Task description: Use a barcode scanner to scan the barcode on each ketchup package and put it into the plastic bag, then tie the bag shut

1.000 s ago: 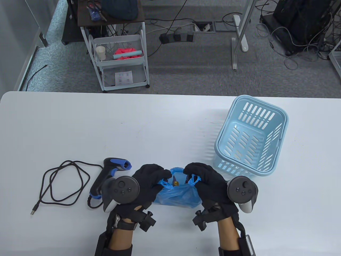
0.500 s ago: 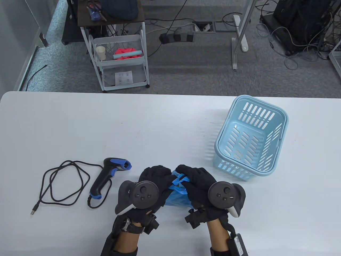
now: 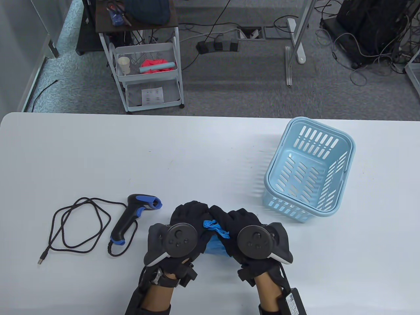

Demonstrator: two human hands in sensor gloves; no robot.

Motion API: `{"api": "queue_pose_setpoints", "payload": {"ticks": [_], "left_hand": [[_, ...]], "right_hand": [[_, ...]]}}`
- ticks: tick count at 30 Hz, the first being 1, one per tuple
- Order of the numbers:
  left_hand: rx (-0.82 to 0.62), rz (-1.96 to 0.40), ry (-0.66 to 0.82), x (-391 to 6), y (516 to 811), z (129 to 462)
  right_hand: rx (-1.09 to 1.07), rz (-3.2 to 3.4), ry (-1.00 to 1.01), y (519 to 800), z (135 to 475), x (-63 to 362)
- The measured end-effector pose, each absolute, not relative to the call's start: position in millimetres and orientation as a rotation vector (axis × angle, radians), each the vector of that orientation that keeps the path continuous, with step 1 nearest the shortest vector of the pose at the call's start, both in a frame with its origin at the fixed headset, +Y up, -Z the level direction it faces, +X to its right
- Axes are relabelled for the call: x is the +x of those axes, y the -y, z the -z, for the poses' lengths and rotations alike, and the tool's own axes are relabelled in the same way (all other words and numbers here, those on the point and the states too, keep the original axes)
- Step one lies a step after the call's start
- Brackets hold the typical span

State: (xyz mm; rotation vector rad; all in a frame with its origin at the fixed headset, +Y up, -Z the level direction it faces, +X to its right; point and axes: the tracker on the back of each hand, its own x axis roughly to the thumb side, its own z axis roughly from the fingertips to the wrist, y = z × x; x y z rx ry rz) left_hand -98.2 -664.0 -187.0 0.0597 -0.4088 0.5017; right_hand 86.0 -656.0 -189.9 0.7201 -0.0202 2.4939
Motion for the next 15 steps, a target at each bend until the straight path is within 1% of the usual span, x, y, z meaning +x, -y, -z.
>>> {"api": "queue_pose_setpoints", "payload": {"ticks": [3,5,7,15], "left_hand": [[0.056,-0.500,0.411,-97.8,664.2,187.2],[0.058,-0.503,0.410,-98.4,663.8,187.2],[0.056,-0.494,0.409,-99.2,663.3,187.5],[0.064,-0.499,0.406,-96.7,664.5,187.5]], "right_hand": [[0.742,-2.420,-0.060,657.8,191.1,87.7],[0.755,-2.399,-0.031,659.2,192.1,89.7],[0.760,-2.357,-0.054,660.7,192.9,91.4],[0.644,-2.333,0.134,661.7,192.1,93.1]]}}
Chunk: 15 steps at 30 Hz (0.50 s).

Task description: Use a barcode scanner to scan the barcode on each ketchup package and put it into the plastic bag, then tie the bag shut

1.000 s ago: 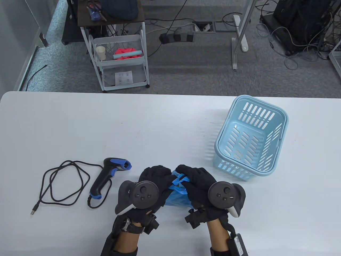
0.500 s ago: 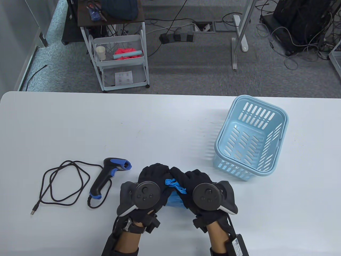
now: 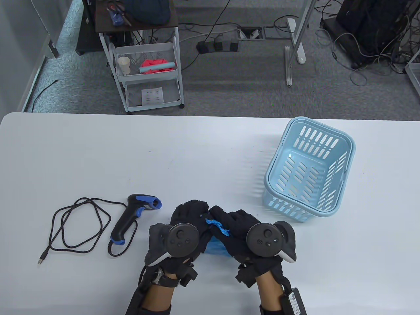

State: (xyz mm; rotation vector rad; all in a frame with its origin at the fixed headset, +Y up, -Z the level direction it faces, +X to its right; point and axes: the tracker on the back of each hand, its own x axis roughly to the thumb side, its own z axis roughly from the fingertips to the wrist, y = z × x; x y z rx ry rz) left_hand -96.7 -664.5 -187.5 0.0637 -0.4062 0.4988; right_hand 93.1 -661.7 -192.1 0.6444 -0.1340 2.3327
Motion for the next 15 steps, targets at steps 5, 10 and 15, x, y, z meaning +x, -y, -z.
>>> {"api": "queue_pose_setpoints", "payload": {"ticks": [5,10,15], "left_hand": [[0.077,-0.548,0.423,-101.9,659.3,185.3],[0.114,-0.639,0.427,-114.7,650.4,183.1],[0.171,-0.741,0.437,-126.3,638.1,178.4]], "right_hand": [[0.613,-2.279,0.141,662.9,193.6,97.7],[0.610,-2.275,0.139,662.0,193.6,99.9],[0.622,-2.277,0.114,661.3,193.7,98.6]]}}
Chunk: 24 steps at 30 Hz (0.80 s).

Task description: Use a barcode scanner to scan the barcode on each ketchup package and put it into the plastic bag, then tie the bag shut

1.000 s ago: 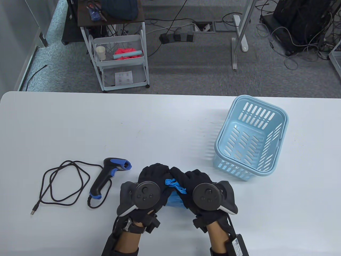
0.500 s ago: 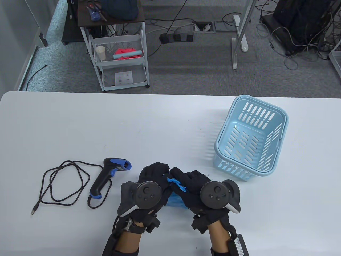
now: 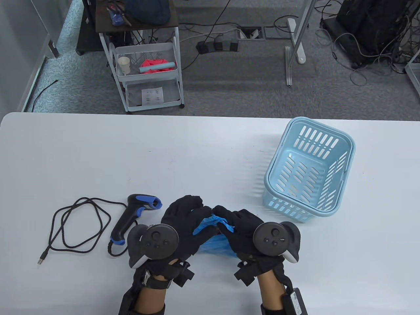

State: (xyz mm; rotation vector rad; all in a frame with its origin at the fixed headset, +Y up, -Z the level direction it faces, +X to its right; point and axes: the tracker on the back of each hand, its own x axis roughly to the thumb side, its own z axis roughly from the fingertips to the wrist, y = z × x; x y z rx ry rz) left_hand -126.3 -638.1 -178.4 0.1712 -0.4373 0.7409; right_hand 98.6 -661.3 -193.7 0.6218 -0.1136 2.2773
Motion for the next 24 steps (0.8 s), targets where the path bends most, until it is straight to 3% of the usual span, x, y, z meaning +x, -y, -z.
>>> {"api": "queue_pose_setpoints", "payload": {"ticks": [7,24], "left_hand": [[0.182,-0.752,0.474,-116.2,634.6,174.6],[0.210,-0.739,0.407,-119.2,637.6,177.0]], "right_hand": [[0.655,-2.303,0.081,659.4,193.2,96.3],[0.636,-1.961,-0.021,672.9,204.6,116.6]]}}
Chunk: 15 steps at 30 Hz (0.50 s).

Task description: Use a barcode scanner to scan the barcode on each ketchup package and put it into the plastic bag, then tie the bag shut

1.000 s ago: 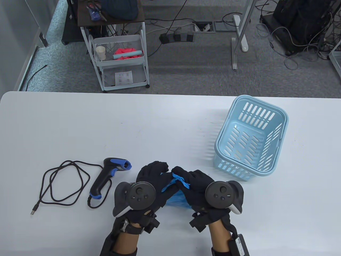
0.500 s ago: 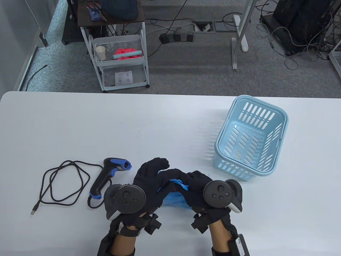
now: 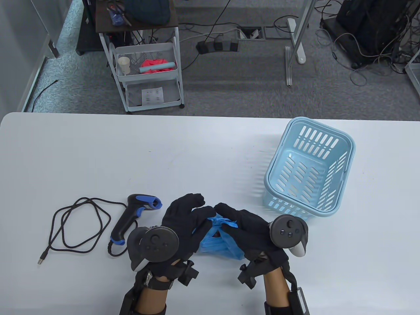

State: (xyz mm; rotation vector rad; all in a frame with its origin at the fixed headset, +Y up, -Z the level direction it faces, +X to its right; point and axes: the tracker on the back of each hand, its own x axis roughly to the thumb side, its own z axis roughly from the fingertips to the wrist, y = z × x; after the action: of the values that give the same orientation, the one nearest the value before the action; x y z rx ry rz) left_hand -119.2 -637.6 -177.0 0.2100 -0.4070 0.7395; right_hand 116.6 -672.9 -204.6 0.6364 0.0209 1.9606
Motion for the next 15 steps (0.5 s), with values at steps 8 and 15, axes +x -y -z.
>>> {"api": "queue_pose_setpoints", "payload": {"ticks": [8,15], "left_hand": [[0.277,-0.722,0.413,-115.6,628.0,169.4],[0.282,-0.774,0.421,-112.4,627.1,168.8]], "right_hand": [[0.636,-1.939,-0.013,673.8,204.1,114.9],[0.646,-1.905,0.002,673.7,203.9,118.5]]}}
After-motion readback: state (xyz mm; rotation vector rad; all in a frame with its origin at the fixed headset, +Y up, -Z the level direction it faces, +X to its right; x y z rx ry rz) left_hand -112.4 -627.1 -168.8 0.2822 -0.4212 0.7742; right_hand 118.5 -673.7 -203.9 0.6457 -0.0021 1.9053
